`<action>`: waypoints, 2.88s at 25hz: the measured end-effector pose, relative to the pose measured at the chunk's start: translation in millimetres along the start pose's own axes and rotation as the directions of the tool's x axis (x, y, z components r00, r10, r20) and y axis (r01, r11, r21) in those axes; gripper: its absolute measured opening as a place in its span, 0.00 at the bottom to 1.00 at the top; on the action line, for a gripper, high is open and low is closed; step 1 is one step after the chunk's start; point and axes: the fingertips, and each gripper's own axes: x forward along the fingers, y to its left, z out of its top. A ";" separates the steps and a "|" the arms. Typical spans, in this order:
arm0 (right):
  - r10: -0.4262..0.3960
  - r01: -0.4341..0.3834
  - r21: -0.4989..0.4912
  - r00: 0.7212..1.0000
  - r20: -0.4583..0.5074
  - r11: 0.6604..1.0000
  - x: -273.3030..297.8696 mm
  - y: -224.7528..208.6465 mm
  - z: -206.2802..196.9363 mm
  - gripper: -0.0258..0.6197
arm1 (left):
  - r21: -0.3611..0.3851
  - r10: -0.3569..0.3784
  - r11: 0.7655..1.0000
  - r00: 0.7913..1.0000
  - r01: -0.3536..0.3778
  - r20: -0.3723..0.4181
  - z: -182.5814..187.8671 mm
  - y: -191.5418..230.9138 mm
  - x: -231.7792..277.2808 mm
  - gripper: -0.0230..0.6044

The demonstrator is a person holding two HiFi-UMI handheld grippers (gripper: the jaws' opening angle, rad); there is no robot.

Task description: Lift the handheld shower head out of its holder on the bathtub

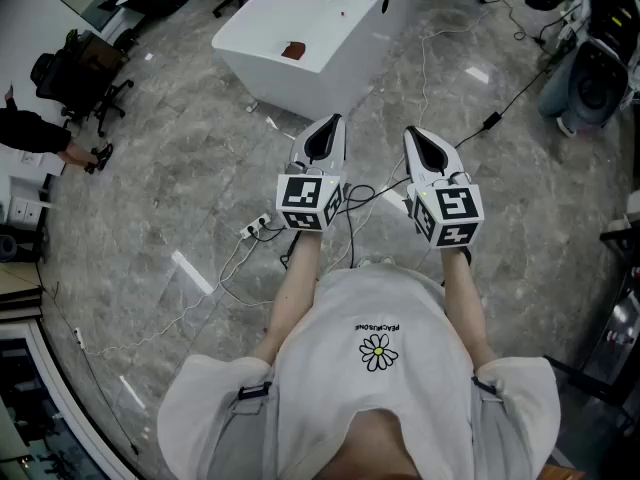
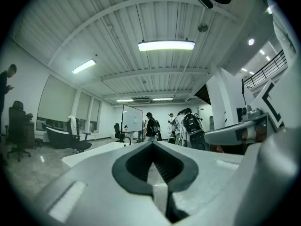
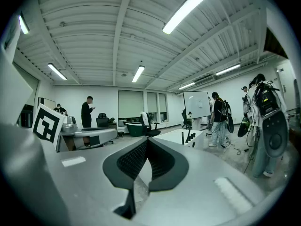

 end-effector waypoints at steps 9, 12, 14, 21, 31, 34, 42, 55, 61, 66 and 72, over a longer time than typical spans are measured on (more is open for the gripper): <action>-0.004 0.004 0.013 1.000 0.015 1.000 -10.9 -18.1 -0.6 0.08 | -0.019 -0.003 1.000 1.000 0.003 0.028 8.5 -10.2 5.7 0.04; -0.009 0.009 0.012 1.000 0.005 1.000 -16.4 -27.6 -5.0 0.08 | -0.034 0.010 0.999 1.000 -0.009 0.028 7.7 -11.1 7.6 0.04; -0.011 0.011 0.020 1.000 0.004 1.000 -19.9 -35.9 -6.8 0.08 | -0.049 0.019 0.999 0.999 -0.017 0.032 8.0 -11.9 10.4 0.04; 0.023 -0.024 0.071 1.000 0.020 0.997 -3.7 -55.7 -12.6 0.08 | -0.068 0.022 0.997 1.000 -0.021 0.017 -3.7 -7.2 32.8 0.04; 0.047 -0.047 0.080 0.999 0.012 0.996 106.6 -117.7 -6.2 0.08 | -0.090 0.031 0.996 0.998 -0.026 0.057 -16.5 52.2 134.7 0.04; 0.065 -0.065 0.071 0.998 0.003 0.995 153.7 -138.1 9.6 0.08 | -0.105 0.048 0.994 0.996 -0.040 0.078 -7.1 84.0 175.7 0.04; 0.074 -0.073 0.043 0.997 -0.024 0.996 240.1 -177.5 23.7 0.08 | -0.135 0.088 0.988 0.991 -0.075 0.097 8.5 154.8 247.0 0.04; 0.100 -0.097 0.078 0.995 -0.032 0.992 405.3 -279.4 20.3 0.08 | -0.116 0.070 0.992 0.992 -0.057 0.109 -4.8 222.4 414.1 0.04; 0.103 -0.101 0.098 0.995 -0.009 0.990 507.0 -342.8 46.7 0.08 | -0.060 0.031 0.998 0.994 -0.025 0.102 12.1 266.8 526.4 0.04; 0.153 -0.151 0.074 0.988 -0.019 0.986 575.9 -353.2 55.6 0.08 | -0.082 0.054 0.996 0.994 -0.046 0.100 7.7 303.8 576.3 0.04; 0.175 -0.174 0.044 0.984 -0.033 0.984 629.7 -353.9 69.5 0.08 | -0.117 0.043 0.993 0.995 -0.032 0.095 1.3 338.4 623.1 0.04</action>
